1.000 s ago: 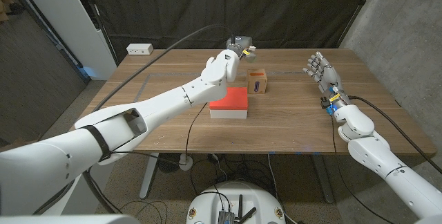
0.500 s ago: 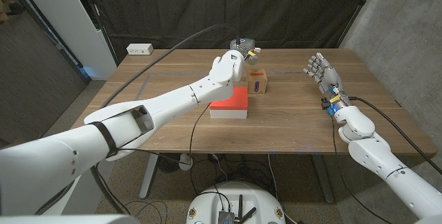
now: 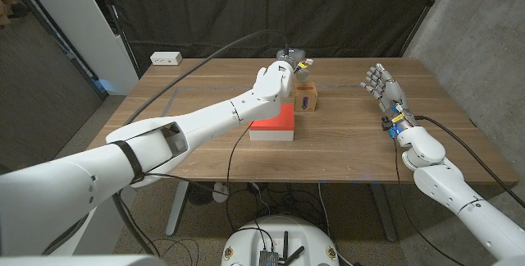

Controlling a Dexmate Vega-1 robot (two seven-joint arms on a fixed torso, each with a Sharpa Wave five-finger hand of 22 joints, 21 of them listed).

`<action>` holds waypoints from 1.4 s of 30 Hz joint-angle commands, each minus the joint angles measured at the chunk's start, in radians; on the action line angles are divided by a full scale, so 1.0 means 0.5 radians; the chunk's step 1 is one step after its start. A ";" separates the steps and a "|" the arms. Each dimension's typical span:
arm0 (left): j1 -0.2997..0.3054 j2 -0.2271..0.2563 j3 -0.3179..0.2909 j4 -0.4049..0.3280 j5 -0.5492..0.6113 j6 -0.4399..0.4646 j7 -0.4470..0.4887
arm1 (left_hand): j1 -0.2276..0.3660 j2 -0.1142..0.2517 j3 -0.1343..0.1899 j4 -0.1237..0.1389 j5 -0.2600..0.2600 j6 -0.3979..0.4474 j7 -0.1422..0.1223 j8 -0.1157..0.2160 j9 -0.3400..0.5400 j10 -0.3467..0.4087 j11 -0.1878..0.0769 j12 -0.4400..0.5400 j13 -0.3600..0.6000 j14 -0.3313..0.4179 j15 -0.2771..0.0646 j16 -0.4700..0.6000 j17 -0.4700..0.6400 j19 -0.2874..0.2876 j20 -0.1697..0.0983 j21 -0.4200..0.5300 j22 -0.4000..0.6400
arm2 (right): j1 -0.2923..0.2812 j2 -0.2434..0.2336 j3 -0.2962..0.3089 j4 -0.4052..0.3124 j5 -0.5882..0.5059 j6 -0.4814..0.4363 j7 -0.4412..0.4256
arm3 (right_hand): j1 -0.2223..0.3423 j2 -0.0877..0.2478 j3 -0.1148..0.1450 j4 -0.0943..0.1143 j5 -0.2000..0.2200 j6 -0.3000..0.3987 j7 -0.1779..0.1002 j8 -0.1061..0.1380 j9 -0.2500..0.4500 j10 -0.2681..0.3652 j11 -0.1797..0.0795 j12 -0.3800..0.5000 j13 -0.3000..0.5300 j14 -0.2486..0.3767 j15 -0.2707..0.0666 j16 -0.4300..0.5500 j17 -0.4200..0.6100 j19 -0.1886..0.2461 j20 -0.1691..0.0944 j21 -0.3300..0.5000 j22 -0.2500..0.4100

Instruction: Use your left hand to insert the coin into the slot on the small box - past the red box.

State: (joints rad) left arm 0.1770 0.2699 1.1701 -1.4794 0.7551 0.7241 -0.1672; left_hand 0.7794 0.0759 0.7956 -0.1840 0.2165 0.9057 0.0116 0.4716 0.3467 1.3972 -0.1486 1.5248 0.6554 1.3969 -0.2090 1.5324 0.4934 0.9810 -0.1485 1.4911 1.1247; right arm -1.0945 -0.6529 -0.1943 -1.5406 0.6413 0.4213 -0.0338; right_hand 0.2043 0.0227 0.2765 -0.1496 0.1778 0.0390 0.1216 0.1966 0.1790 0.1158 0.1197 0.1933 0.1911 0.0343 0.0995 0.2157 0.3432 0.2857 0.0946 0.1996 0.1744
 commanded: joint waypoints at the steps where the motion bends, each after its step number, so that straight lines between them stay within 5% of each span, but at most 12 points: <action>1: -0.009 -0.020 0.021 0.047 -0.034 -0.025 0.012 | 0.022 -0.005 -0.004 0.000 0.014 0.225 0.086 0.000 0.013 -0.002 -0.005 -0.002 -0.008 -0.003 0.003 -0.007 0.003 -0.008 -0.125 0.005 -0.008 | 0.001 -0.001 0.004 0.001 0.003 -0.006 -0.005 | 0.020 -0.001 0.001 0.008 -0.004 0.008 0.064 -0.004 0.011 0.010 0.015 0.012 0.006 0.008 0.017 0.014 0.005 0.025 -0.001 -0.001 0.004; 42: -0.016 -0.098 0.055 0.216 -0.134 -0.095 0.135 | 0.020 -0.011 0.006 0.003 0.017 0.229 0.085 -0.017 0.031 -0.009 -0.012 0.002 0.007 -0.007 0.003 -0.013 0.006 -0.019 -0.124 0.011 -0.014 | 0.031 0.016 -0.004 0.053 0.017 0.019 0.027 | 0.021 0.000 0.000 0.008 -0.004 0.008 0.061 -0.004 0.011 0.012 0.016 0.012 0.006 0.010 0.018 0.015 0.002 0.026 -0.001 -0.002 0.004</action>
State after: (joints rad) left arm 0.1687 0.2300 1.1959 -1.3917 0.7031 0.6836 -0.1160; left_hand 0.7766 0.0730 0.7957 -0.1840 0.2193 0.9117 0.0119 0.4602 0.3565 1.3950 -0.1505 1.5248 0.6546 1.3968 -0.2090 1.5274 0.4939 0.9806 -0.1481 1.4911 1.1183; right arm -1.0810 -0.6477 -0.1949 -1.5197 0.6467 0.4281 -0.0233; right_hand 0.2043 0.0227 0.2765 -0.1496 0.1778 0.0390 0.1217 0.1966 0.1790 0.1158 0.1197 0.1933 0.1911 0.0378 0.1030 0.2157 0.3435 0.2912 0.0891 0.1996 0.1745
